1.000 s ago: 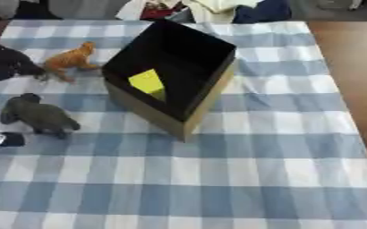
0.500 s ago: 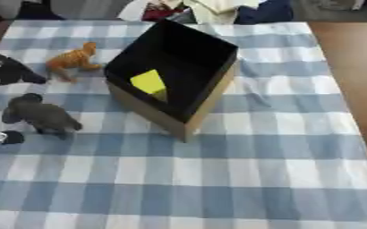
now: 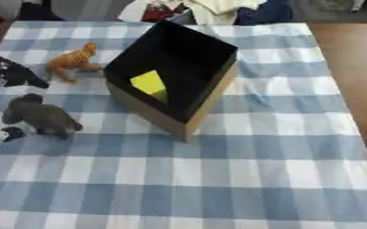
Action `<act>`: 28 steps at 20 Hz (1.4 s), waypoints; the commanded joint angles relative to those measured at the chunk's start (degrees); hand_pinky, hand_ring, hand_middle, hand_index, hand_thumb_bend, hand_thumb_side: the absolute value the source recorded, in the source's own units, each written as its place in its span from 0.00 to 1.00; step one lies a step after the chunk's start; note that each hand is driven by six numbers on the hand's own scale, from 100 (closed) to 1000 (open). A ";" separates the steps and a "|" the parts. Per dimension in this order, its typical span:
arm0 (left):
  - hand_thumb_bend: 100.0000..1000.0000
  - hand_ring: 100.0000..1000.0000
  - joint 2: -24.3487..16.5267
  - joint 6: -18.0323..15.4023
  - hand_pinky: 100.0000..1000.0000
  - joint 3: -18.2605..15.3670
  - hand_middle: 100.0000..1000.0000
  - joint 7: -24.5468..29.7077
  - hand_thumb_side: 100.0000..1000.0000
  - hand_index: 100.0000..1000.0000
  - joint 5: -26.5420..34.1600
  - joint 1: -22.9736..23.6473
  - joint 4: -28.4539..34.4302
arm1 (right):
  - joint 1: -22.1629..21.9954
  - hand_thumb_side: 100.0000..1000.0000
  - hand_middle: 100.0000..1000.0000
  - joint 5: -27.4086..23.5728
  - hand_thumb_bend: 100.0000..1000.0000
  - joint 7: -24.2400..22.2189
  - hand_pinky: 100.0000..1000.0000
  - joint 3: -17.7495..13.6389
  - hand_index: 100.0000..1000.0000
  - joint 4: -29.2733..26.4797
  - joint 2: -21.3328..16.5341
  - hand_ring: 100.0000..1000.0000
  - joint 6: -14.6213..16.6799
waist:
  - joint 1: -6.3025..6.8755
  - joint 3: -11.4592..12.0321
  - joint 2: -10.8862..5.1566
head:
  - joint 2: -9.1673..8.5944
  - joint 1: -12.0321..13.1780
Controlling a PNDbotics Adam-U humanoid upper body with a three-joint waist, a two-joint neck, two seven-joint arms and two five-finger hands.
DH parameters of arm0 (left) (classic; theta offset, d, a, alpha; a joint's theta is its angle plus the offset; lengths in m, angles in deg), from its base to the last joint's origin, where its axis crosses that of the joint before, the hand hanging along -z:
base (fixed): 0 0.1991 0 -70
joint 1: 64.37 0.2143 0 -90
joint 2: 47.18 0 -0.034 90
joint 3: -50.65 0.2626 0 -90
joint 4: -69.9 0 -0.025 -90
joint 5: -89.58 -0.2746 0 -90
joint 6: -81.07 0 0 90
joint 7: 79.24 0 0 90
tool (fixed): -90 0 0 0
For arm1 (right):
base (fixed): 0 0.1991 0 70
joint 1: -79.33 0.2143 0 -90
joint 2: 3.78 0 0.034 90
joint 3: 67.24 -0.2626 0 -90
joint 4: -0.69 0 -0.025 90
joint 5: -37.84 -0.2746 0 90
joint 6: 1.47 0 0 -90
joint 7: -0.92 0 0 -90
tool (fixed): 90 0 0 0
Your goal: Pick up objects on the table and place them in the box.
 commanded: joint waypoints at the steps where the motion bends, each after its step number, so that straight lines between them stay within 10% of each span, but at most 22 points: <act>1: 0.33 0.87 -1.77 1.02 0.88 0.19 0.83 1.58 0.51 0.98 -0.81 -0.91 0.54 | 0.85 0.65 0.72 -0.52 0.00 -0.42 1.00 -0.03 0.89 -1.34 -0.14 0.95 -0.01 | 0.04 -0.04 -0.87 | -0.74 0.26; 14: 0.46 0.89 -0.16 3.70 0.90 2.72 0.82 5.27 0.57 0.96 -8.00 -2.34 0.54 | 1.03 0.65 0.72 -0.74 0.00 -1.08 1.00 0.06 0.88 -1.64 0.47 0.94 -0.46 | -0.02 -0.93 -0.26 | -1.62 1.01; 28: 0.35 0.85 1.96 4.27 0.85 4.55 0.73 3.76 0.51 0.88 -10.60 -3.95 -1.64 | 1.18 0.66 0.71 -0.96 0.00 -2.00 1.00 0.25 0.88 -1.57 0.81 0.94 -0.66 | -0.24 -1.31 0.42 | -2.23 1.48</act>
